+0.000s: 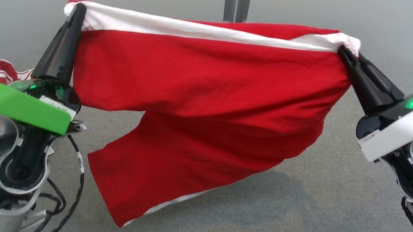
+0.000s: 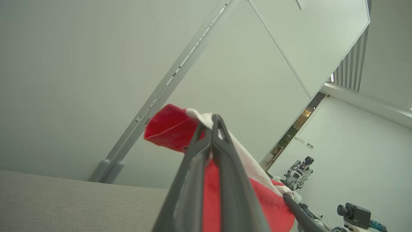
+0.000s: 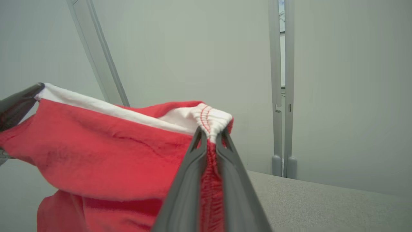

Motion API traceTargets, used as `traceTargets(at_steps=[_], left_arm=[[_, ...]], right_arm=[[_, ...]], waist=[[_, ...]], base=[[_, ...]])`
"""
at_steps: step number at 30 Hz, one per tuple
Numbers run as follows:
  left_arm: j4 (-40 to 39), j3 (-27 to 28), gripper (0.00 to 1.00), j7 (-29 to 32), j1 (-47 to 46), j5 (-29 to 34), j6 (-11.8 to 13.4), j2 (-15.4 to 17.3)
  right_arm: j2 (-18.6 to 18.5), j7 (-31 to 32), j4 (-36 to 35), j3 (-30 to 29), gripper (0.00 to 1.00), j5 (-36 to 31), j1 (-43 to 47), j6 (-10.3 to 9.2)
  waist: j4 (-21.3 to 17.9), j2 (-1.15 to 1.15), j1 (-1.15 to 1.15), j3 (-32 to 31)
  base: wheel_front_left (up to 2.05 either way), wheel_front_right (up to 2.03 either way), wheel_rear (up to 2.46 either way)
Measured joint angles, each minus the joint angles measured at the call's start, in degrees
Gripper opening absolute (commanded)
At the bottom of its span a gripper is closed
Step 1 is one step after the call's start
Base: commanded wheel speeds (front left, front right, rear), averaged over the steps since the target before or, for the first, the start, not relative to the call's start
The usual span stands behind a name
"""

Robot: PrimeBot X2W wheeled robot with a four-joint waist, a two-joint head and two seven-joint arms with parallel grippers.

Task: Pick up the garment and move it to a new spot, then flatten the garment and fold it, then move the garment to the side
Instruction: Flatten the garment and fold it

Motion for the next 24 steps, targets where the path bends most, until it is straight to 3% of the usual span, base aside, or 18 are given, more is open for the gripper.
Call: traceTargets(at_steps=[8,13,19,24], left_arm=[[15.44,-2.91,0.00,4.24,-11.31,3.00,1.02,-0.08],[26.75,-3.76,0.00,3.76,-24.12,7.06,0.01,-1.68],[37.73,-2.55,0.00,-3.74,-37.95,11.36,-4.79,-5.11],[44.86,-2.57,0.00,-8.57,-38.85,12.04,-10.47,-8.33]], right_arm=[[7.33,3.32,11.41,3.28,0.00,-4.92,-12.61,-0.01],[12.59,-5.11,24.87,3.81,0.00,-14.33,-27.87,-0.01],[16.99,-22.96,39.79,1.54,0.00,-30.91,-42.33,0.02],[19.36,-25.68,46.78,0.82,0.00,-36.79,-43.21,0.02]], waist=[[0.09,0.00,0.00,4.71],[-0.22,0.00,0.00,8.58],[-0.41,0.00,0.00,13.58],[0.16,0.00,0.01,17.60]], base=[[0.00,0.00,0.00],[0.00,0.00,0.00],[0.00,0.00,0.00],[0.00,0.00,0.00]])
